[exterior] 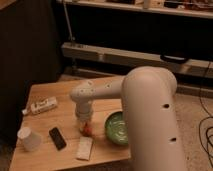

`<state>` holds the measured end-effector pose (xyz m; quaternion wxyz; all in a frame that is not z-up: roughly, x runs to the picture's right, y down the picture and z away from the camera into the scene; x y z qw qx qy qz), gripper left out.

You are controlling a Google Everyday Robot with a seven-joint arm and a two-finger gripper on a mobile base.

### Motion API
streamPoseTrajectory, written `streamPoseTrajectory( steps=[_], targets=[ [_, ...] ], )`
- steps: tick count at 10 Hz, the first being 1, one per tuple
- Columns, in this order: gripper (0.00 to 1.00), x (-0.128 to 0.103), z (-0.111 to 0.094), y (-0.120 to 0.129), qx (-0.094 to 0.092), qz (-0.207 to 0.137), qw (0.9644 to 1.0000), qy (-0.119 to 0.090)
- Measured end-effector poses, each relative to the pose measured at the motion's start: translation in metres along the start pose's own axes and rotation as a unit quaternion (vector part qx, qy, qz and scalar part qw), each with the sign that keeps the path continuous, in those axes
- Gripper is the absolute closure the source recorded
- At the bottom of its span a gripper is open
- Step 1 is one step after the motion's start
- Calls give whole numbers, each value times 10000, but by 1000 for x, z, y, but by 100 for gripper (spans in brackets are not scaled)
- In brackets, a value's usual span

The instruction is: Drag the pepper across the table

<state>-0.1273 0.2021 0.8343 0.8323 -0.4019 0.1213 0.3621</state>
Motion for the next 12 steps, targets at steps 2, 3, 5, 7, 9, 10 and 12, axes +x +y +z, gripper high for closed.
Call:
streamPoseTrajectory(
  steps=[2,3,5,7,9,10,12],
  targets=[
    [95,-6,-3,-4,-56,-73,9999,-112],
    [95,-10,-2,-7,-122,-110,9997,-171],
    [95,-14,1,-9,-177,-174,9994,-247],
    [95,-18,2,-10,-181,-249,9990,-327],
    [95,-23,-1,-11,-129,-315,9987,-380],
    [95,-25,-1,-11,-110,-336,9986,-386],
    [95,-28,-1,-16,-63,-362,9985,-397]
  ],
)
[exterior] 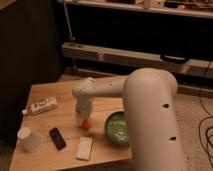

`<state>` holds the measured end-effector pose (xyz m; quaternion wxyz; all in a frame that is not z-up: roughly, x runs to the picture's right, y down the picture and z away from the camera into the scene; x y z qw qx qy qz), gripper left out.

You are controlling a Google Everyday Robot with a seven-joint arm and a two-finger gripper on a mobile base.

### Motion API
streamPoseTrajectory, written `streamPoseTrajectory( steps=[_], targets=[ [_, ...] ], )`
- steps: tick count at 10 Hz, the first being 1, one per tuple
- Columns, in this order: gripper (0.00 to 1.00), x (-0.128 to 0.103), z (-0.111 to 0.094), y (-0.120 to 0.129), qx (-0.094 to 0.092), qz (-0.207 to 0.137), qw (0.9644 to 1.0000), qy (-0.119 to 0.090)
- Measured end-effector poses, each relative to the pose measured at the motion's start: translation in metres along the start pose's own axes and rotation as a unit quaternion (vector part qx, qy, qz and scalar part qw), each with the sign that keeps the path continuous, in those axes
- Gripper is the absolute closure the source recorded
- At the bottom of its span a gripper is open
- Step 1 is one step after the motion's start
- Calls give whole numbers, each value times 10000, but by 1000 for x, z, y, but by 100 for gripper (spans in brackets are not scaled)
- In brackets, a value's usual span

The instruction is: Drag the pepper across the table

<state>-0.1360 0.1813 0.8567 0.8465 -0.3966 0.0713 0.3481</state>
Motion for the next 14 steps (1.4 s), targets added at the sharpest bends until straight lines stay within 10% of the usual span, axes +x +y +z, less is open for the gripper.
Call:
streamPoseTrajectory(
  steps=[14],
  targets=[
    [95,-9,-9,-47,277,15,9996,65]
  ],
)
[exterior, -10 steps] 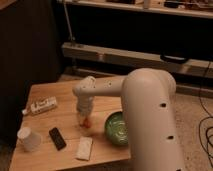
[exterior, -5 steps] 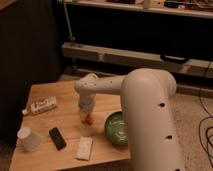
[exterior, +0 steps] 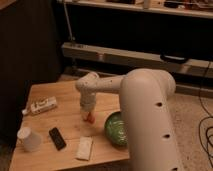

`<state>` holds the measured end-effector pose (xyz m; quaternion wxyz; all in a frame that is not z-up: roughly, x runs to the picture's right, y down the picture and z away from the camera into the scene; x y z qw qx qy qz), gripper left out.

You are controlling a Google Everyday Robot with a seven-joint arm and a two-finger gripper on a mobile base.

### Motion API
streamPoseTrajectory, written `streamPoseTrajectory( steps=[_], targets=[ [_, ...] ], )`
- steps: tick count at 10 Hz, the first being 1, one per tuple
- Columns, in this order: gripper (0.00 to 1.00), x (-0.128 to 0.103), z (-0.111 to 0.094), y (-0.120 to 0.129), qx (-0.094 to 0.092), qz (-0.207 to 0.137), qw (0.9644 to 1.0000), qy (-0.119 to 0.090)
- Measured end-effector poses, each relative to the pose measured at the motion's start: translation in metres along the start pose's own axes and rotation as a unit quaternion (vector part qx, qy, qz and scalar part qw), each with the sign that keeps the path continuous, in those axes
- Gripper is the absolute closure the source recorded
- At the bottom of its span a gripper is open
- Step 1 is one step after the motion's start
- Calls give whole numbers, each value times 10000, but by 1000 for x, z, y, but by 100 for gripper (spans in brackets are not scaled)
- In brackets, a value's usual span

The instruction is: Drag the pepper across the table

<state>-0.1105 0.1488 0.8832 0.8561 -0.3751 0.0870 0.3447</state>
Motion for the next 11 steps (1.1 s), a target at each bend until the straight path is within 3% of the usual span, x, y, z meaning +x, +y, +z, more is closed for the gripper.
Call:
streamPoseTrajectory(
  steps=[11],
  targets=[
    [95,-11,-8,-28,35,-233,9995,-218]
  ],
)
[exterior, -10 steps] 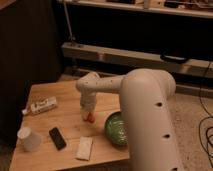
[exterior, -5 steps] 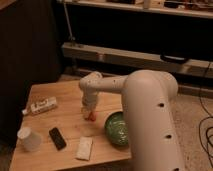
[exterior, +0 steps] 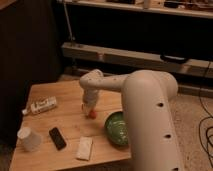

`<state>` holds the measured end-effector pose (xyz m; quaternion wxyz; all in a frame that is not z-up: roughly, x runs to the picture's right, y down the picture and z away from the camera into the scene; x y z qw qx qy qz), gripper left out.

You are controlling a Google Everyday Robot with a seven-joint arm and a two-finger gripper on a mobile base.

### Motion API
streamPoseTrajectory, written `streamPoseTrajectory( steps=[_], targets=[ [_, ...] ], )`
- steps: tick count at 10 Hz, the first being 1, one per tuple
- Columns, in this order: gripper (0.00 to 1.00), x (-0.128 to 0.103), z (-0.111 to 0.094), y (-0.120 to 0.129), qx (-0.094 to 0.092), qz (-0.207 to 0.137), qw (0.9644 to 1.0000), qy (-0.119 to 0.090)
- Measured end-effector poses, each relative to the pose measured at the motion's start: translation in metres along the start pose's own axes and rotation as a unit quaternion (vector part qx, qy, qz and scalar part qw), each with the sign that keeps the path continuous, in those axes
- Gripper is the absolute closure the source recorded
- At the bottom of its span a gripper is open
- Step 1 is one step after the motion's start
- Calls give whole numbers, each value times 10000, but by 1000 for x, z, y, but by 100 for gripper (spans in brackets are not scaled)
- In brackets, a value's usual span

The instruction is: Drag the pepper across the table

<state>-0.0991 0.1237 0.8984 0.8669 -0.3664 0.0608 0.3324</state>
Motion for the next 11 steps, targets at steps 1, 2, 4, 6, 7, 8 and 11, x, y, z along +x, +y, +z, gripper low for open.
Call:
streamPoseTrajectory(
  steps=[1,2,4,6,7,8,11],
  targets=[
    [95,-2,-2,-5,5,-23,10000,-4],
    [95,-2,-3,-10,20,-44,10000,-10],
    [95,-2,-7,-21,70,-94,9999,10],
    [95,1,-10,-34,114,-121,9999,17],
    [95,4,-11,-39,118,-116,9999,15],
    [95,9,-13,-44,124,-97,9999,4],
    [95,17,-20,-59,146,-32,9999,-66]
  ],
)
